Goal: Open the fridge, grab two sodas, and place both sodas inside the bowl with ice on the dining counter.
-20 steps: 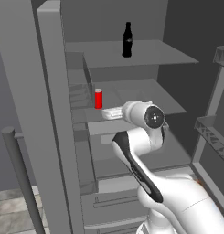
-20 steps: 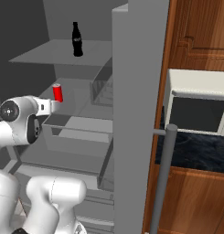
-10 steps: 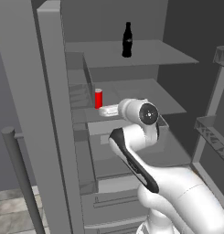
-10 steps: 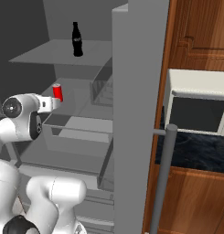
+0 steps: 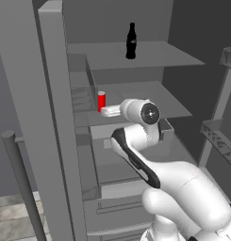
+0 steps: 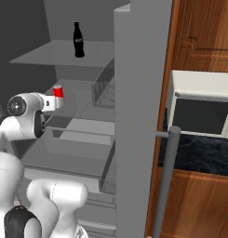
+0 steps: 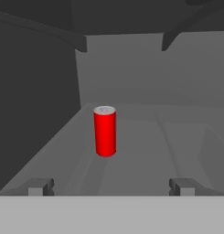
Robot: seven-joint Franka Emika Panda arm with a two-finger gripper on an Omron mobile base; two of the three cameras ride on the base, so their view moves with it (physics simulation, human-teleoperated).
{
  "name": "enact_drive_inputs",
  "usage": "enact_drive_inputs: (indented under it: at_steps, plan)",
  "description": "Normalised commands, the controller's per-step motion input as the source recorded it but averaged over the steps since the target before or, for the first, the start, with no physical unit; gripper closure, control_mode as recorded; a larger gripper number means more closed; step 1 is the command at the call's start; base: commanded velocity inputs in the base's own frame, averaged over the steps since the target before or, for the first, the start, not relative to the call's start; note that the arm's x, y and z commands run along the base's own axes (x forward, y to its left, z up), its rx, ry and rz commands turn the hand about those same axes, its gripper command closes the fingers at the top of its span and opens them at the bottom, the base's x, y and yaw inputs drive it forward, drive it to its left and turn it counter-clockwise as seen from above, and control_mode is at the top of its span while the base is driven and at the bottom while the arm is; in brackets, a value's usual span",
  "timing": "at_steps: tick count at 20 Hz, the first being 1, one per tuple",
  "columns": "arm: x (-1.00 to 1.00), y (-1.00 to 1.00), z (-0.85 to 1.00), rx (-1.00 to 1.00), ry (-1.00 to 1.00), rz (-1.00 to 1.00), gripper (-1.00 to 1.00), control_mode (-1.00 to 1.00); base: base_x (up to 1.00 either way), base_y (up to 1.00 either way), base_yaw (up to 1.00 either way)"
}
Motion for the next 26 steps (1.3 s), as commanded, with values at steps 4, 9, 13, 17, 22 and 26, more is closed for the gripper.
enact_drive_inputs:
  at_steps: [4, 9, 13, 17, 22, 26]
  plan:
    - [0.33, 0.02, -0.02, 0.0, 0.0, 0.0, -1.0, -1.0, 0.0, 0.0, 0.0]
    - [0.36, 0.06, 0.0, 0.0, 0.0, 0.0, -1.0, -1.0, 0.0, 0.0, 0.0]
    - [0.37, 0.11, -0.02, 0.0, 0.0, 0.0, -1.0, -1.0, 0.0, 0.0, 0.0]
    - [0.34, 0.22, -0.07, -0.01, 0.0, 0.0, -1.0, -1.0, 0.0, 0.0, 0.0]
    - [0.35, 0.14, -0.04, 0.0, 0.01, 0.0, -1.0, -1.0, 0.0, 0.0, 0.0]
    - [0.35, 0.04, -0.06, 0.0, 0.02, 0.0, -1.0, -1.0, 0.0, 0.0, 0.0]
